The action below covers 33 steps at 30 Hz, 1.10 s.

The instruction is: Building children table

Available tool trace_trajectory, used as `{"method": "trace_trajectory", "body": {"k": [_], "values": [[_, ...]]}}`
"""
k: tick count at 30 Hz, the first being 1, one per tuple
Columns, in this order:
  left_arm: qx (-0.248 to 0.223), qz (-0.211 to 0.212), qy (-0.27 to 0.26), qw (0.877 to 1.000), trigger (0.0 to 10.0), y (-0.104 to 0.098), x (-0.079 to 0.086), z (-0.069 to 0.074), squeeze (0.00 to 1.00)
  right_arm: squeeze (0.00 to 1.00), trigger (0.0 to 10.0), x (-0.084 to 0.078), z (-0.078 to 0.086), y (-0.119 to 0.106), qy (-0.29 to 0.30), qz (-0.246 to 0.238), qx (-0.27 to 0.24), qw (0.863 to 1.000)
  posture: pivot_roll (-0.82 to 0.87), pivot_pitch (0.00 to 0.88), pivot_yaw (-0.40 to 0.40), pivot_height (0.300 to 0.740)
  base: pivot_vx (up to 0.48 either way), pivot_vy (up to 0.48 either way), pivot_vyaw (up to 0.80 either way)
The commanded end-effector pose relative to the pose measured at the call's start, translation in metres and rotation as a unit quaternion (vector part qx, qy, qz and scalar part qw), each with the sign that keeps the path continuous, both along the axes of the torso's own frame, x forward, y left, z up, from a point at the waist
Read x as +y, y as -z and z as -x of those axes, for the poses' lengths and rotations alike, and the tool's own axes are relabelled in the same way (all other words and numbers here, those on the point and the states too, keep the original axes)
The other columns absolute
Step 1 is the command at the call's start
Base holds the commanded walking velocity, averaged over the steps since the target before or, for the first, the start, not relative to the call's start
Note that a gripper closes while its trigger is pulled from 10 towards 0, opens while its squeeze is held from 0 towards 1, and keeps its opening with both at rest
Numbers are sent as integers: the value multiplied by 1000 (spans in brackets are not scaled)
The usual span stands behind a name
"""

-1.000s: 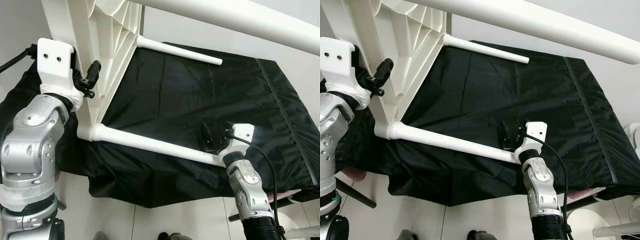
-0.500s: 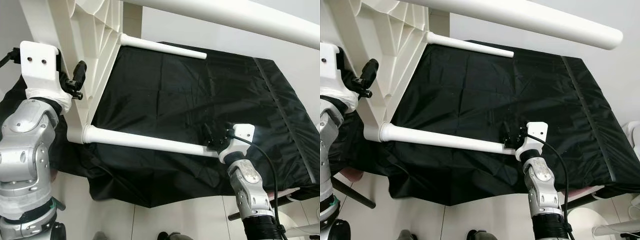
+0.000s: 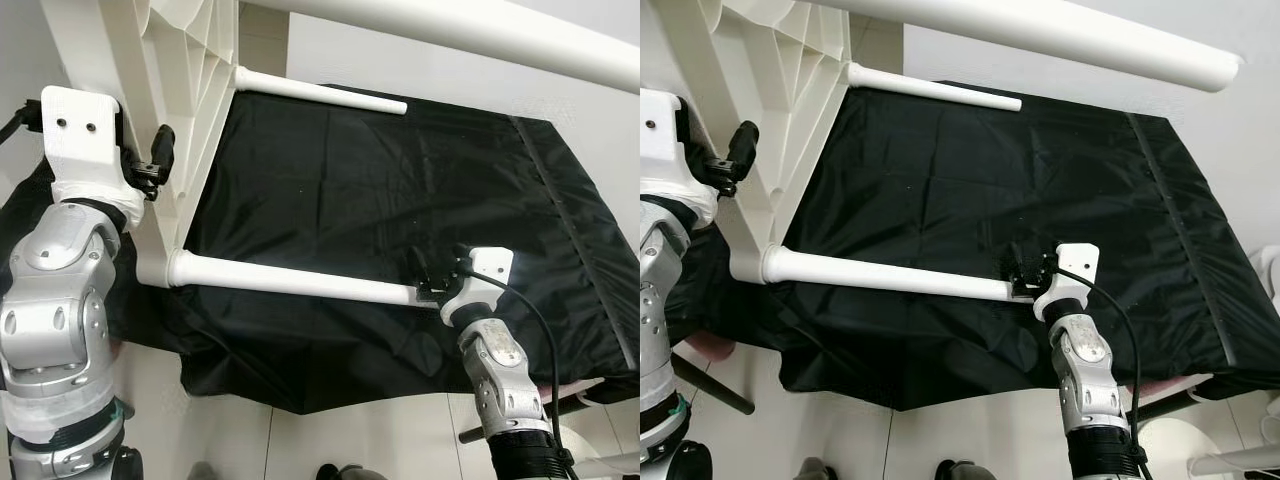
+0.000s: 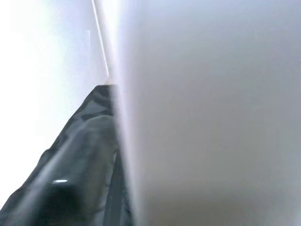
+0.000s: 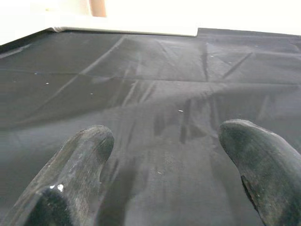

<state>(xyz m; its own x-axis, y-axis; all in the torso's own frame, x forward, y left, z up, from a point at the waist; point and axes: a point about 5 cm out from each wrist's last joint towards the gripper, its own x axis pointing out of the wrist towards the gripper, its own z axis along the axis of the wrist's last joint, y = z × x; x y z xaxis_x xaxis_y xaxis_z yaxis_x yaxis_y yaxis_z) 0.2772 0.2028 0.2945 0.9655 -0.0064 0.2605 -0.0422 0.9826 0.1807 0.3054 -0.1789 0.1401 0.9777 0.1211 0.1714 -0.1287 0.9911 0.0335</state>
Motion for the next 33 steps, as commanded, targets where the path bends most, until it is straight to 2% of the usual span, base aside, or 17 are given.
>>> {"method": "trace_trajectory", "body": {"k": [1,6,7,8,10,14,18,20,22,23,25,28,33], "values": [[-22,13,-64,998,10000,2,5,2,1000,0,10000,-6,1,4,8,2,6,1000,99,120,-97,740,0,0,0],[-31,3,-45,999,10000,1,1,4,1000,0,10000,-6,1,4,8,2,7,1000,100,120,-97,740,0,0,0],[-35,-1,-22,999,10000,2,-3,6,0,0,10000,-6,1,5,8,2,7,1000,99,119,-97,740,0,0,0],[-35,-1,-22,999,10000,2,-3,6,0,0,10000,-6,1,5,8,2,7,1000,99,119,-97,740,0,0,0],[-47,-12,23,999,10000,4,-10,15,0,0,10000,-6,2,5,7,4,6,1000,101,121,-95,740,0,0,0],[-68,23,103,992,10000,1,-17,29,0,0,10000,-5,2,7,6,4,9,1000,105,124,-95,740,0,0,0],[-76,15,121,990,10000,1,-20,34,0,0,10000,-5,1,8,5,3,10,1000,117,131,-98,740,0,0,0],[-71,20,137,988,10000,2,-21,36,0,0,10000,-4,1,8,3,3,10,1000,117,131,-98,740,0,0,0],[-60,32,190,979,10000,8,-25,46,0,0,10000,-1,-1,7,-1,2,10,1000,126,134,-102,740,0,0,0],[-60,32,190,979,10000,8,-25,46,0,0,10000,-1,-1,7,-1,2,10,1000,126,134,-102,740,0,0,0],[-42,18,235,971,10000,14,-29,56,0,0,10000,0,-2,7,-6,1,11,1000,133,138,-110,740,0,0,0],[-34,-3,250,968,10000,20,-30,64,0,0,10000,2,-4,7,-10,2,11,1000,136,140,-113,740,0,0,0],[-11,-12,262,965,10000,27,-26,71,0,0,10000,3,-5,7,-15,4,12,1000,146,144,-122,740,0,0,0]]}}
